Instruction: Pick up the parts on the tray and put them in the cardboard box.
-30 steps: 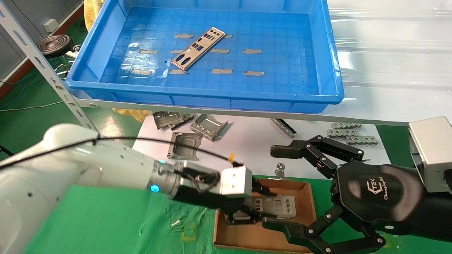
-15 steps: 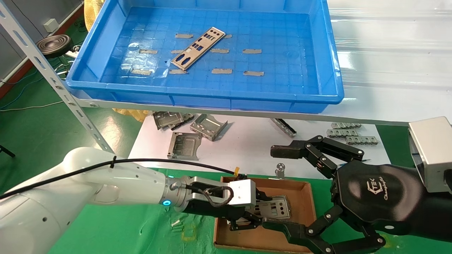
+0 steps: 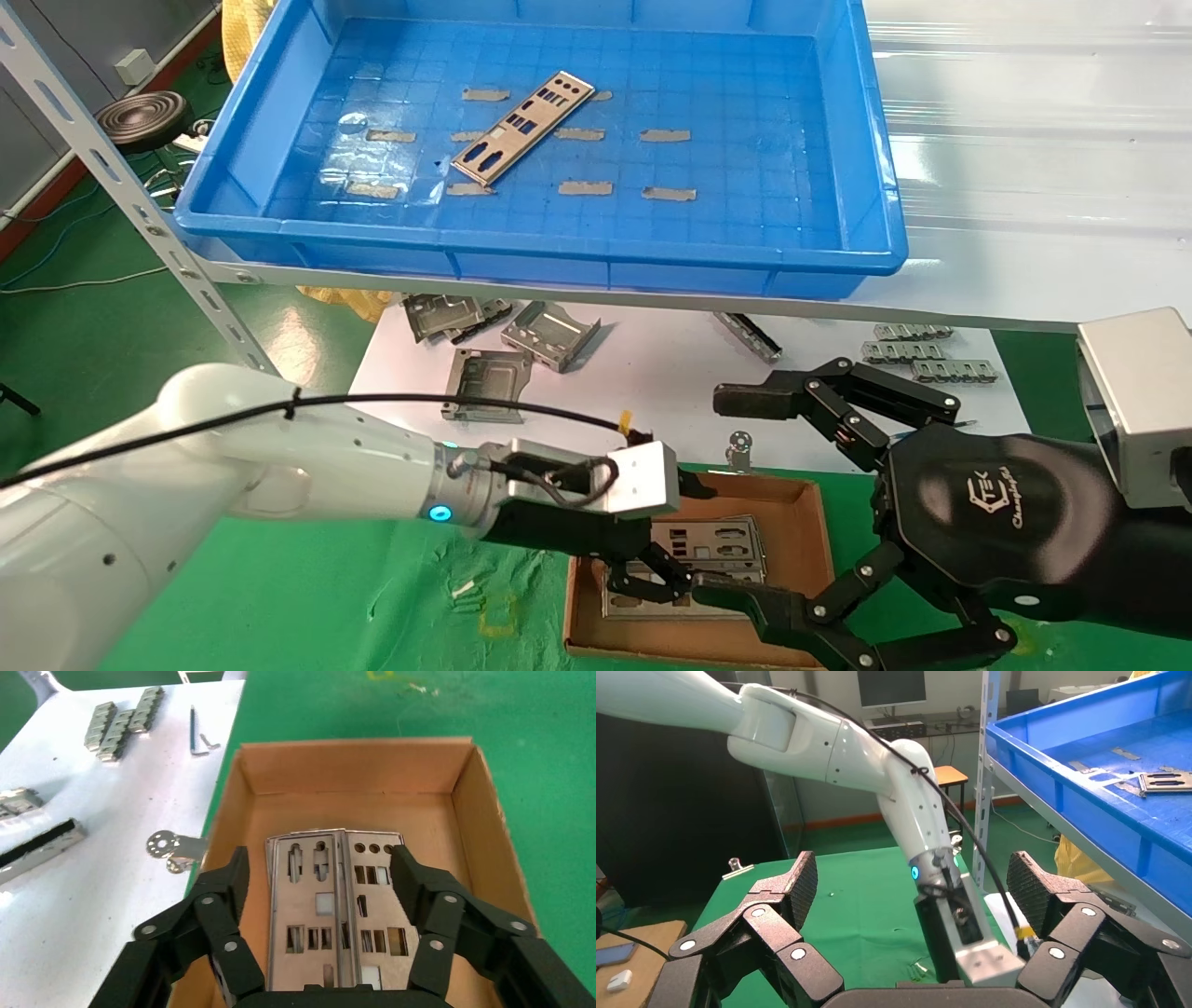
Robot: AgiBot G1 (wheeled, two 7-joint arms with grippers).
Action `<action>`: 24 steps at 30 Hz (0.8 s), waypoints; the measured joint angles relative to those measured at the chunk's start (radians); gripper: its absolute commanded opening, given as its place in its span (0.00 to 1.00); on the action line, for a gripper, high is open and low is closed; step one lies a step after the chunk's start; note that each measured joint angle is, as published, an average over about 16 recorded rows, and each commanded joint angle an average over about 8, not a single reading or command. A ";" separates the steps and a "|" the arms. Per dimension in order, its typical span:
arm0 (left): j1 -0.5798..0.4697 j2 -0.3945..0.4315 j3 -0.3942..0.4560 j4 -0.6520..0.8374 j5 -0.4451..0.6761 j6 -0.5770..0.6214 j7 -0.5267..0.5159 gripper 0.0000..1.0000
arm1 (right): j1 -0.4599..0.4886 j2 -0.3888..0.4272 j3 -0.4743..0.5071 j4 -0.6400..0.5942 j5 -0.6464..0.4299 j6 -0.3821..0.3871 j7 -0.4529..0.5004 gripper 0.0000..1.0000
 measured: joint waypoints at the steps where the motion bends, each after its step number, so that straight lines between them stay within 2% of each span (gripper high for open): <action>1: -0.003 -0.002 -0.002 0.007 -0.011 0.013 -0.006 1.00 | 0.000 0.000 0.000 0.000 0.000 0.000 0.000 1.00; 14: 0.008 -0.050 -0.081 0.125 -0.190 0.235 -0.055 1.00 | 0.000 0.000 0.000 0.000 0.000 0.000 0.000 1.00; 24: 0.028 -0.075 -0.118 0.118 -0.222 0.271 -0.065 1.00 | 0.000 0.000 0.000 0.000 0.000 0.000 0.000 1.00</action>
